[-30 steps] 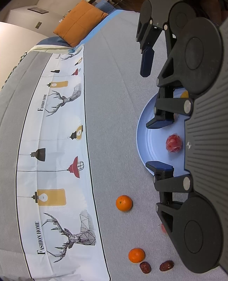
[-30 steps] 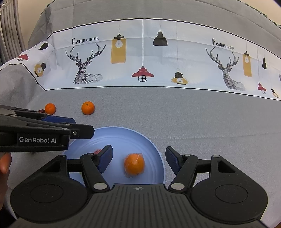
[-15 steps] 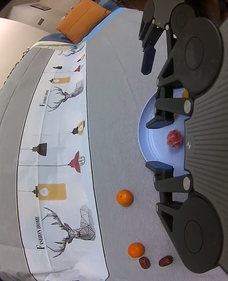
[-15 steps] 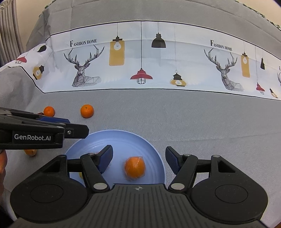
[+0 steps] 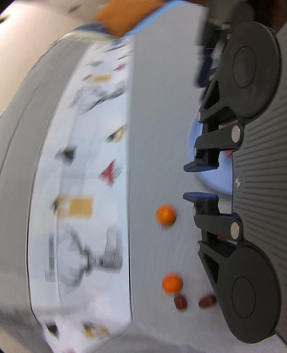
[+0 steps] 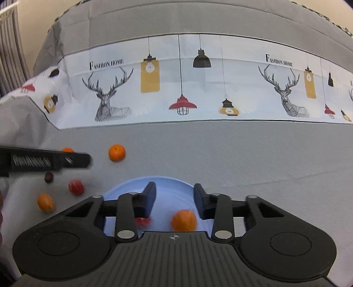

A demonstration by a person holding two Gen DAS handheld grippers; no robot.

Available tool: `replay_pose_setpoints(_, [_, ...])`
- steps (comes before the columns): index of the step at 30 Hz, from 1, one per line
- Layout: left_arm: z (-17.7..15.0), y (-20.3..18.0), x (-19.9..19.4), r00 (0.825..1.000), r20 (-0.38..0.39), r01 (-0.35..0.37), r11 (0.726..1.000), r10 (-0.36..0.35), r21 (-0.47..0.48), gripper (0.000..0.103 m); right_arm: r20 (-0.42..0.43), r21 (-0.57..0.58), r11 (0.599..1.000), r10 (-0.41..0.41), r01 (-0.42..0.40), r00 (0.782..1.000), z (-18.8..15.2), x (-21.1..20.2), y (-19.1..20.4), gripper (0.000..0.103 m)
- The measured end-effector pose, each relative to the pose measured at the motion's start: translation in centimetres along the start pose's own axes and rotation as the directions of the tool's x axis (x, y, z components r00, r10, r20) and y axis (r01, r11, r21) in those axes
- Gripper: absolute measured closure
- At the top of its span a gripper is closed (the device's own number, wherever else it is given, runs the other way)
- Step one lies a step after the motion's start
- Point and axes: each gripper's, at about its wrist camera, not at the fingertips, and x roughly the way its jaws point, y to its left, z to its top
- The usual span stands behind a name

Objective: Organize fruits
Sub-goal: 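Grasp a dark red date with the left gripper while the right gripper grasps a red wrapped fruit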

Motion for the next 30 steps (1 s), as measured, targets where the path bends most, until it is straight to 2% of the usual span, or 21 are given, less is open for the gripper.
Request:
replay_pose_setpoints(1, [0.7,2.1,-0.5,1.0,0.011,-0.008,0.996,0.009,-0.093,0.083,0.003,0.014,1.0,0.009,-0.009,1.0,0.2,0.1,0.1,0.068])
replay_pose_setpoints(3, [1.5,6.2,-1.3,0.999,0.006,-0.038,0.963,0.041,-0.267,0.083,0.003,0.032,0.999,0.031,-0.031,1.0,0.4,0.3,0.5,0.068])
replay_pose_setpoints(5, [1.6,10.2,-1.7,0.995,-0.038,-0.1,0.908,0.093,-0.406,0.083,0.002,0.038,0.998,0.056,-0.056,0.998,0.5,0.6,1.2,0.068])
replay_pose_setpoints(8, [0.6,15.3,-1.9,0.978,-0.145,-0.209,0.797,0.153,-0.567,0.083,-0.003,0.03,0.994,0.11,-0.109,0.994,0.6,1.2,2.7,0.068])
replay_pose_setpoints(10, [0.2,17.1,-2.0,0.974,-0.172,-0.223,0.743,0.146,-0.631,0.083,-0.009,0.024,0.989,0.145,-0.145,0.989,0.7,1.7,3.8,0.068])
replay_pose_setpoints(11, [0.1,17.7,-1.9,0.974,-0.178,-0.222,0.726,0.138,-0.651,0.083,-0.012,0.02,0.987,0.161,-0.161,0.987,0.8,1.9,4.4,0.068])
replay_pose_setpoints(12, [0.1,17.9,-1.9,0.974,-0.182,-0.222,0.719,0.134,-0.659,0.083,-0.019,0.015,0.983,0.182,-0.182,0.983,0.8,2.1,5.0,0.068])
replay_pose_setpoints(16, [0.6,17.5,-1.2,0.971,-0.195,-0.233,0.737,0.14,-0.634,0.081,-0.04,-0.005,0.97,0.242,-0.242,0.969,1.1,3.2,7.4,0.068])
replay_pose_setpoints(22, [0.6,17.3,0.5,0.959,-0.237,-0.273,0.74,0.156,-0.615,0.075,-0.091,0.002,0.952,0.304,-0.305,0.948,1.5,5.4,10.0,0.063])
replay_pose_setpoints(25, [0.6,17.3,1.5,0.953,-0.254,-0.29,0.738,0.164,-0.61,0.073,-0.109,0.002,0.948,0.315,-0.317,0.943,1.7,6.6,11.0,0.057])
replay_pose_setpoints(30, [0.7,17.6,2.5,0.943,-0.28,-0.317,0.738,0.179,-0.596,0.073,-0.153,-0.002,0.946,0.319,-0.324,0.935,1.8,9.1,12.6,0.053])
